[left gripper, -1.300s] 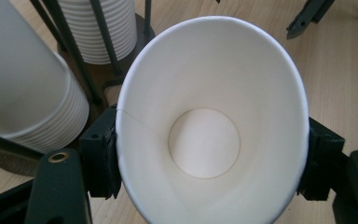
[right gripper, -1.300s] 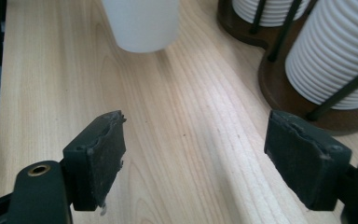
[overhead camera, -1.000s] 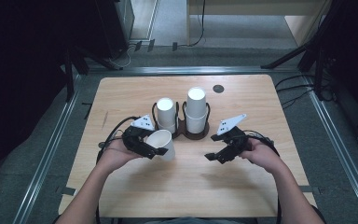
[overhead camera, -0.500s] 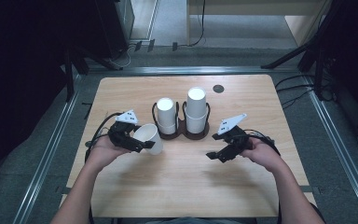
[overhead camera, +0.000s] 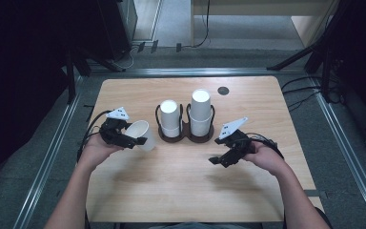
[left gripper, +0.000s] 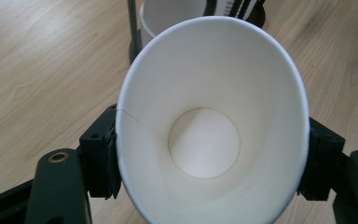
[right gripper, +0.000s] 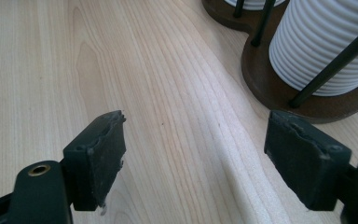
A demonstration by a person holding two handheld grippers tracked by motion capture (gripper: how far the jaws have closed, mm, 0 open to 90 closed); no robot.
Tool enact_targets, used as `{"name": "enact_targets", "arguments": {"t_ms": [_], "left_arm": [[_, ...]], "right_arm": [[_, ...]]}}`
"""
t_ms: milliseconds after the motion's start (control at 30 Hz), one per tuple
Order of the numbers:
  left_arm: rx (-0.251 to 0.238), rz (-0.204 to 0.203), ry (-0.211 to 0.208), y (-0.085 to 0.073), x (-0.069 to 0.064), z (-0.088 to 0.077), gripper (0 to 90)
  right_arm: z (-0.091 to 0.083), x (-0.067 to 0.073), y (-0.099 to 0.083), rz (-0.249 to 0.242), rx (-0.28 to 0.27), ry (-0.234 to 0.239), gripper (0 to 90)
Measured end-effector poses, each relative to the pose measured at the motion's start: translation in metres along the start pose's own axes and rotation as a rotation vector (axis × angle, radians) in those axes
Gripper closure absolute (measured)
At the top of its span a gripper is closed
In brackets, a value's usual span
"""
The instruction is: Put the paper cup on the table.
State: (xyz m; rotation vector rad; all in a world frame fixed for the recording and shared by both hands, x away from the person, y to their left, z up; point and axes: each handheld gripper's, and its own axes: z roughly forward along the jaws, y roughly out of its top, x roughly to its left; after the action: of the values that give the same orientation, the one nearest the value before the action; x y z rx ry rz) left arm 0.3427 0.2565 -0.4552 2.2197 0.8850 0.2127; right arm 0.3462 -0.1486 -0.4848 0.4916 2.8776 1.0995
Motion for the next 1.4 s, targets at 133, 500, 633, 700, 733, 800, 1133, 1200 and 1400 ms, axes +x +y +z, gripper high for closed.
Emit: {"name": "enact_targets", "arguments": {"t_ms": [133,500,633,700,733,800,1133,1200,1400], "left_arm": [[-0.029,-0.035,-0.004,0.000,0.009,-0.006,25.5],[-0.015,-0.077,0.055,-0.005,0.034,-0.011,25.5],[0.004,-0.100,0.095,-0.009,0.045,-0.011,25.5],[0.007,-0.119,0.094,-0.010,0.051,-0.011,25.3],[0.009,-0.126,0.098,-0.011,0.054,-0.010,25.1],[0.018,-0.139,0.123,-0.012,0.058,-0.009,25.0],[0.064,-0.208,0.189,-0.020,0.079,-0.005,23.7],[0.068,-0.216,0.211,-0.022,0.082,-0.006,23.4],[0.084,-0.226,0.247,-0.025,0.086,-0.004,22.1]], "right_arm": [[0.003,0.001,-0.001,-0.008,0.012,0.005,20.7],[-0.001,0.006,-0.005,0.034,0.005,-0.009,20.7],[-0.001,0.006,-0.007,0.024,0.005,-0.010,20.7],[0.000,0.007,-0.007,0.033,0.006,-0.013,20.6],[0.000,0.007,-0.007,0.044,0.005,-0.017,20.7],[-0.001,0.007,-0.008,0.054,-0.002,-0.017,20.7],[-0.002,0.009,-0.011,0.061,-0.006,-0.026,20.6],[-0.002,0.009,-0.011,0.070,-0.005,-0.025,20.6],[-0.002,0.010,-0.012,0.066,0.000,-0.030,20.6]]}}
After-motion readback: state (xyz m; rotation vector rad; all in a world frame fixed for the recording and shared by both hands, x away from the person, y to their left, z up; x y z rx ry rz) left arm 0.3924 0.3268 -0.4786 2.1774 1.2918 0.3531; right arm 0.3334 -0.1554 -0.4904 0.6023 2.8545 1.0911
